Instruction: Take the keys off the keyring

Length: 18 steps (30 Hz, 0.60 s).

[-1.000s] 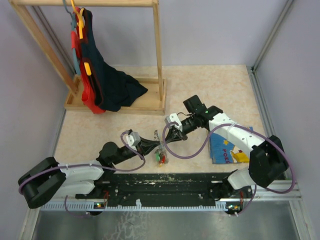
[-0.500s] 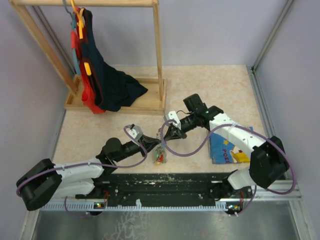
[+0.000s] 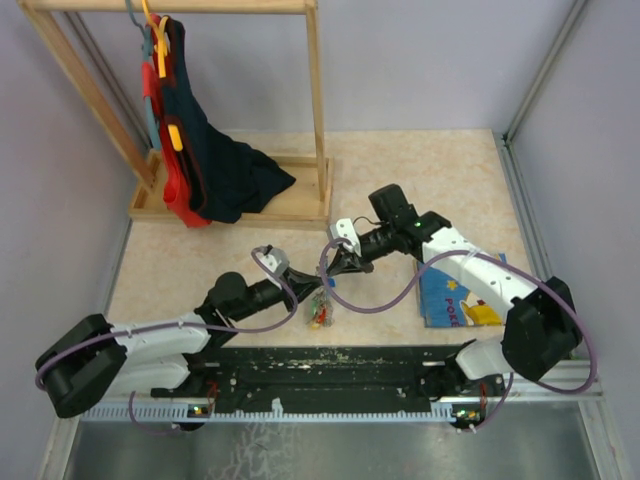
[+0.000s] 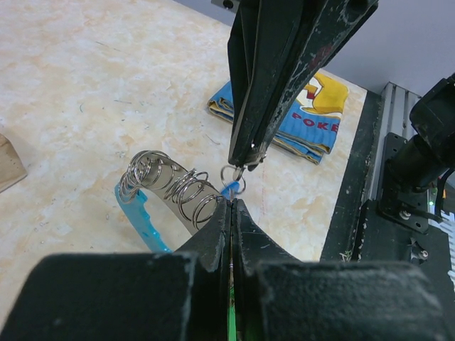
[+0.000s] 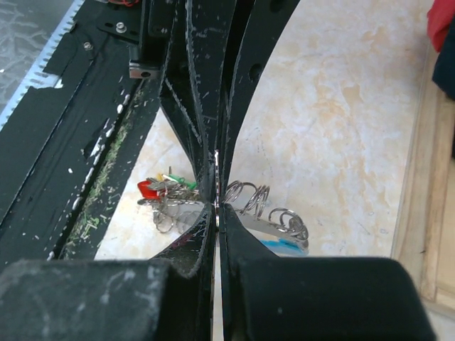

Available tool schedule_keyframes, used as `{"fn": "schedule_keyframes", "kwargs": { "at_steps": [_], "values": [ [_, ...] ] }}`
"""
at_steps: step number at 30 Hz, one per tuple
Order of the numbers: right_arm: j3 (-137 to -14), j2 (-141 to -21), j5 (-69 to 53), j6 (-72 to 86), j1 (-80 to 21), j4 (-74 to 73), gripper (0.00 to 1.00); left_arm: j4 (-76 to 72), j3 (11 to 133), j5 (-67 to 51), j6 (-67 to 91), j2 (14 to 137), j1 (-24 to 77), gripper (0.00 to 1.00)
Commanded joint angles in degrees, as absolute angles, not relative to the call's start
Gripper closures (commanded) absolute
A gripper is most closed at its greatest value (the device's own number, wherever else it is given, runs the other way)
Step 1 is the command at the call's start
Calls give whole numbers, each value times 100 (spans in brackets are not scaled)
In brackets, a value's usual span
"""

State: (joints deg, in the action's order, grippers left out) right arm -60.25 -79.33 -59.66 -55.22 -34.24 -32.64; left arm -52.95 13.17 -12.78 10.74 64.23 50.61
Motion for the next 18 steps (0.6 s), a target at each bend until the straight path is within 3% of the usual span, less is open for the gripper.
{"fn": "schedule_keyframes", "kwargs": {
  "at_steps": [1, 18],
  "values": [
    [-6427, -7652, -6038, -5490, -3366, -3178, 100, -5171, 1381, -1343, 1198, 6542, 5011, 100],
    [-6382, -7654, -5946, -5863, -3366, -3435, 100, -5369, 1308, -1033, 1803, 6355, 4940, 100]
  ]
}}
